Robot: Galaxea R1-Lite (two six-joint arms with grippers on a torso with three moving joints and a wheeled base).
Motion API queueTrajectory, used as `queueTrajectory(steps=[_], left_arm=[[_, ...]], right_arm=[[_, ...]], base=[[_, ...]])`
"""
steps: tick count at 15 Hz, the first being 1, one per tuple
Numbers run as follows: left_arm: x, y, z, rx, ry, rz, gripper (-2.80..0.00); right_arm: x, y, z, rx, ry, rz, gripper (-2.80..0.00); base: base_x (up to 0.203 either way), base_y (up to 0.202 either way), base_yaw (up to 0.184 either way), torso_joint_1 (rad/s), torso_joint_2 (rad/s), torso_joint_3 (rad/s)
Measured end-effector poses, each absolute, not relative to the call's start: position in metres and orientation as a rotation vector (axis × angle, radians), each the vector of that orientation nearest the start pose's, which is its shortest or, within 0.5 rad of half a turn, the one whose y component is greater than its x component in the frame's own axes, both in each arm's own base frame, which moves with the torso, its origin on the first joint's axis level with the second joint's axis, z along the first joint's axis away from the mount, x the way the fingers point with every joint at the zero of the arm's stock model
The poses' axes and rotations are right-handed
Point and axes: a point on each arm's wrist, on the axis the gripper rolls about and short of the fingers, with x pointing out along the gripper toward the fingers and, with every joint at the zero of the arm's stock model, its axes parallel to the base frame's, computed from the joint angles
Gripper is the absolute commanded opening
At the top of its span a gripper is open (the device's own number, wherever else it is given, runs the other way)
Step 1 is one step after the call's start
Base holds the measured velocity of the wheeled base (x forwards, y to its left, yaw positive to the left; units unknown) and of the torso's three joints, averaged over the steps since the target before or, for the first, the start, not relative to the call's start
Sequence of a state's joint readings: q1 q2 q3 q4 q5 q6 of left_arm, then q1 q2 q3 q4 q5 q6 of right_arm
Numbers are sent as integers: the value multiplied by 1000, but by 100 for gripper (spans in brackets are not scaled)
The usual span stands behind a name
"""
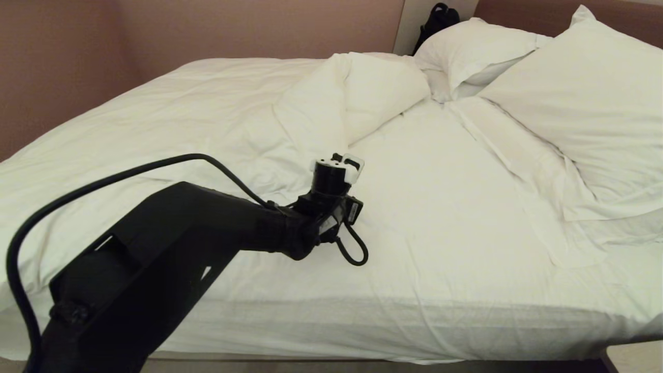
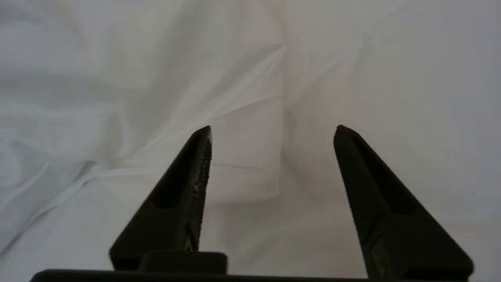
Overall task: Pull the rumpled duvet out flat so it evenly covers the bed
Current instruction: Hold the folded corner of the quilt
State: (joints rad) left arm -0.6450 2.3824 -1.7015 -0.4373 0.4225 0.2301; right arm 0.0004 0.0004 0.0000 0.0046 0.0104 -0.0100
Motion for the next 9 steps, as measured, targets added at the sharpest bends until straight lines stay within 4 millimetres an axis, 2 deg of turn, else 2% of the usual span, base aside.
queueTrajectory(steps=[2, 9], left_arm=[[409, -298, 121, 388, 187, -180, 0], [409, -325, 95, 408, 198, -216, 0]], right_arm=[[-23, 0, 75, -10, 5, 10, -280], [-23, 0, 75, -10, 5, 10, -280]], base=[[0, 0, 0, 0, 0, 0], [0, 0, 0, 0, 0, 0]])
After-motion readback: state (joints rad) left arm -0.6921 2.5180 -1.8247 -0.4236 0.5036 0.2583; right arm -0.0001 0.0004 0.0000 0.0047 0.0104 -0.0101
